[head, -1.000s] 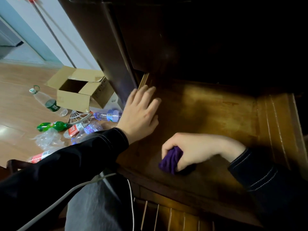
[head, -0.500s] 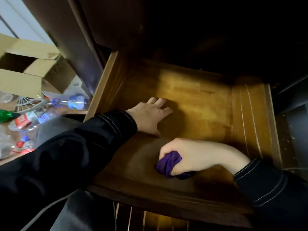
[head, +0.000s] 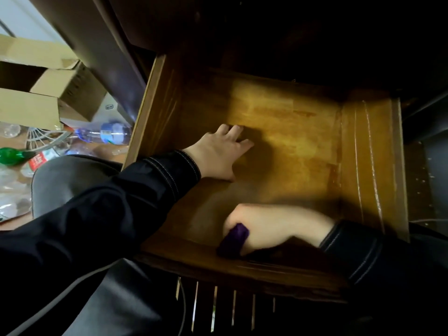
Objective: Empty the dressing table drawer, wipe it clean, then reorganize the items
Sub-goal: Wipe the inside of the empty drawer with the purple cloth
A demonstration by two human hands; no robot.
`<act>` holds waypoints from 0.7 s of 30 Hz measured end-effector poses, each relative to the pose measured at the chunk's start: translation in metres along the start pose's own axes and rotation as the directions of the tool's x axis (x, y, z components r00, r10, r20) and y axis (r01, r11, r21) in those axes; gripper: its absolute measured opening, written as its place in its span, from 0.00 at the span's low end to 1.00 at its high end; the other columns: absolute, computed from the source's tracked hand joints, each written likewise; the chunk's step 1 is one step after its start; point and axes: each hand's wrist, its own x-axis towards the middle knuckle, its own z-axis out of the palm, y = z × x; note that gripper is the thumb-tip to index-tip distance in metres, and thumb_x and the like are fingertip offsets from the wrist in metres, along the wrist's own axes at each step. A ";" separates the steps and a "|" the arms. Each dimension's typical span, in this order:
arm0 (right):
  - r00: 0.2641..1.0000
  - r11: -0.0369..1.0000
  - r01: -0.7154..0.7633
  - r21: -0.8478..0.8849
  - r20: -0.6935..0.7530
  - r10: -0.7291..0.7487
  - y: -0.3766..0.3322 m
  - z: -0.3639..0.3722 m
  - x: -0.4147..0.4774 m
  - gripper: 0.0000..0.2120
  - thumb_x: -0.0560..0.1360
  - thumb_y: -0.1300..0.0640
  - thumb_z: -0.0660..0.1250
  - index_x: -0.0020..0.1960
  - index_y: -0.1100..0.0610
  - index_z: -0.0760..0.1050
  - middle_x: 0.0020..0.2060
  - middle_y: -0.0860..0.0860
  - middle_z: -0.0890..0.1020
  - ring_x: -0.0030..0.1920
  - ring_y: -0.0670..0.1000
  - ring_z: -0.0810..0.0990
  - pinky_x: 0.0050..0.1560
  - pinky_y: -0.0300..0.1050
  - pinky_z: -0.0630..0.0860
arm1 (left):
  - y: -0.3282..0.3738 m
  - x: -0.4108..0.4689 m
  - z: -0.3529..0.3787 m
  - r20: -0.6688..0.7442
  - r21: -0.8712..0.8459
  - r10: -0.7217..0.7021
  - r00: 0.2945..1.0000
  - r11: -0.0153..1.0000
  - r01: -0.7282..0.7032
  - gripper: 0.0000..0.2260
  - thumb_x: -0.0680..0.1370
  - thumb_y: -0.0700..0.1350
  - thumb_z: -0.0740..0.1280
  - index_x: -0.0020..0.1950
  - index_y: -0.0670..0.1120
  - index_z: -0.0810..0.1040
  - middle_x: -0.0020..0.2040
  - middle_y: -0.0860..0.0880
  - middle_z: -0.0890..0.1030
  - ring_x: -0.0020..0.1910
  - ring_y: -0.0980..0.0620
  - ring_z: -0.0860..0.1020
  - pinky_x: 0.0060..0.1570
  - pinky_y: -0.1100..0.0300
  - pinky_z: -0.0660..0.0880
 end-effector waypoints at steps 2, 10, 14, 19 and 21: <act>0.999 0.999 -0.024 -0.034 -0.040 0.023 -0.002 0.006 0.001 0.06 0.71 0.63 0.72 0.43 0.54 0.78 0.40 0.54 0.82 0.42 0.57 0.80 0.45 0.58 0.79 | 0.001 -0.001 -0.003 0.010 0.006 -0.001 1.000 1.000 0.001 0.43 0.72 0.59 0.74 0.81 0.53 0.54 0.78 0.43 0.55 0.73 0.40 0.62 0.60 0.44 0.75; 0.998 0.985 -0.060 0.160 -0.023 0.064 -0.010 -0.006 -0.018 0.11 0.72 0.64 0.75 0.54 0.57 0.82 0.47 0.54 0.84 0.46 0.55 0.82 0.48 0.51 0.78 | 0.008 -0.004 -0.005 0.038 0.009 -0.007 0.999 1.000 0.007 0.42 0.74 0.53 0.72 0.81 0.52 0.52 0.79 0.41 0.53 0.74 0.39 0.60 0.61 0.44 0.76; 0.995 0.992 -0.094 0.080 -0.038 0.097 -0.018 -0.005 -0.014 0.11 0.73 0.63 0.74 0.55 0.60 0.81 0.48 0.55 0.84 0.43 0.48 0.77 0.45 0.44 0.74 | 0.006 -0.001 -0.004 0.040 -0.001 0.005 0.999 1.000 -0.005 0.42 0.74 0.52 0.73 0.81 0.52 0.52 0.80 0.40 0.52 0.75 0.38 0.59 0.62 0.44 0.75; 0.992 0.991 -0.122 0.055 -0.015 0.123 -0.036 -0.011 -0.020 0.10 0.74 0.66 0.72 0.55 0.64 0.81 0.44 0.54 0.80 0.45 0.51 0.76 0.43 0.42 0.70 | 0.005 0.000 -0.002 0.061 -0.011 0.010 0.998 1.000 -0.009 0.41 0.74 0.50 0.72 0.81 0.52 0.53 0.80 0.40 0.52 0.75 0.38 0.58 0.62 0.44 0.75; 0.993 0.993 -0.116 0.035 -0.001 0.116 -0.044 -0.016 -0.021 0.11 0.75 0.67 0.71 0.57 0.66 0.80 0.45 0.54 0.79 0.45 0.51 0.75 0.42 0.41 0.68 | 0.005 0.000 -0.003 0.062 -0.011 0.006 0.998 1.000 -0.006 0.40 0.74 0.49 0.72 0.81 0.52 0.53 0.79 0.40 0.53 0.75 0.38 0.59 0.62 0.43 0.75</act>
